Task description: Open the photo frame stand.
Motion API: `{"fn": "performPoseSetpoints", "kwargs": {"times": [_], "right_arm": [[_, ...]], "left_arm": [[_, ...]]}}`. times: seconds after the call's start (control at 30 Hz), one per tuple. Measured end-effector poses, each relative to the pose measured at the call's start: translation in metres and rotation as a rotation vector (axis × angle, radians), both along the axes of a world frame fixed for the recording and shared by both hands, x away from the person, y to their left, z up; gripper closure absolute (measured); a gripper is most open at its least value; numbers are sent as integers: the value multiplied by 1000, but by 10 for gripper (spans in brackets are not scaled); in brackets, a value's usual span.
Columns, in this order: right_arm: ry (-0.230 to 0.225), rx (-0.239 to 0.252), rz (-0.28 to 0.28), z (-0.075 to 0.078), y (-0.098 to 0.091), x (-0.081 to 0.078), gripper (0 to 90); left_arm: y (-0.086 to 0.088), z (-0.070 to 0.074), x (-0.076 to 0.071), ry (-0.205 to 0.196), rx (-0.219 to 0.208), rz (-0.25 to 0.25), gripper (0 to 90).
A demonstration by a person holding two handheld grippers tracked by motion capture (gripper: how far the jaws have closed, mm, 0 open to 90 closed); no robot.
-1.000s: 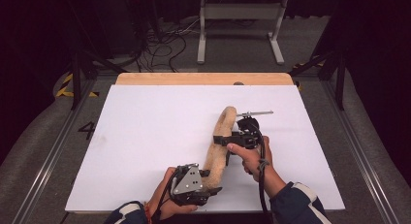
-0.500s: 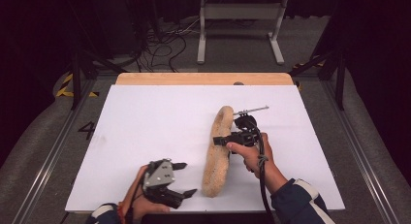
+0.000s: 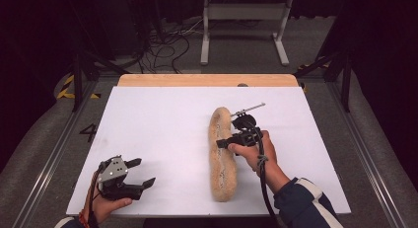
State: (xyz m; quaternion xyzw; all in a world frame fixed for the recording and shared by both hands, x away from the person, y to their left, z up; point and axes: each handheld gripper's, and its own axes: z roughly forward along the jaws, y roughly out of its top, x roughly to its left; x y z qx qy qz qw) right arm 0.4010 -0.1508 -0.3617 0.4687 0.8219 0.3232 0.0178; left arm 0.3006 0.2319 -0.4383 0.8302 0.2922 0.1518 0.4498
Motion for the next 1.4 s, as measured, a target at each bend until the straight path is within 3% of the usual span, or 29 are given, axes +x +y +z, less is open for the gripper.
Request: {"fn": "performPoseSetpoints", "kwargs": {"times": [0.2, 0.37, 0.57, 0.8, 0.93, 1.0, 1.23, 1.4], "right_arm": [[-12, -34, 70, 6, 2, -1, 612], [-24, -59, 106, 9, 5, -1, 623], [-56, -93, 189, 16, 6, -1, 646], [-75, -118, 325, 19, 13, 0, 655], [-77, -127, 383, 19, 18, -1, 655], [-89, -136, 449, 20, 23, -4, 656], [-82, -139, 549, 21, 35, -8, 657], [-65, -174, 611, 18, 40, -10, 654]], "left_arm": [[-6, -5, 2, 26, 7, -14, 194], [-8, -9, 5, 40, 11, -25, 192], [-9, -12, 6, 55, 18, -33, 189], [-14, -15, 7, 80, 23, -58, 184], [-15, -15, 7, 81, 27, -70, 185], [-15, -14, 7, 82, 26, -69, 185], [-16, -13, 7, 77, 21, -73, 183], [-24, -9, 18, 61, 17, -67, 174]]}}
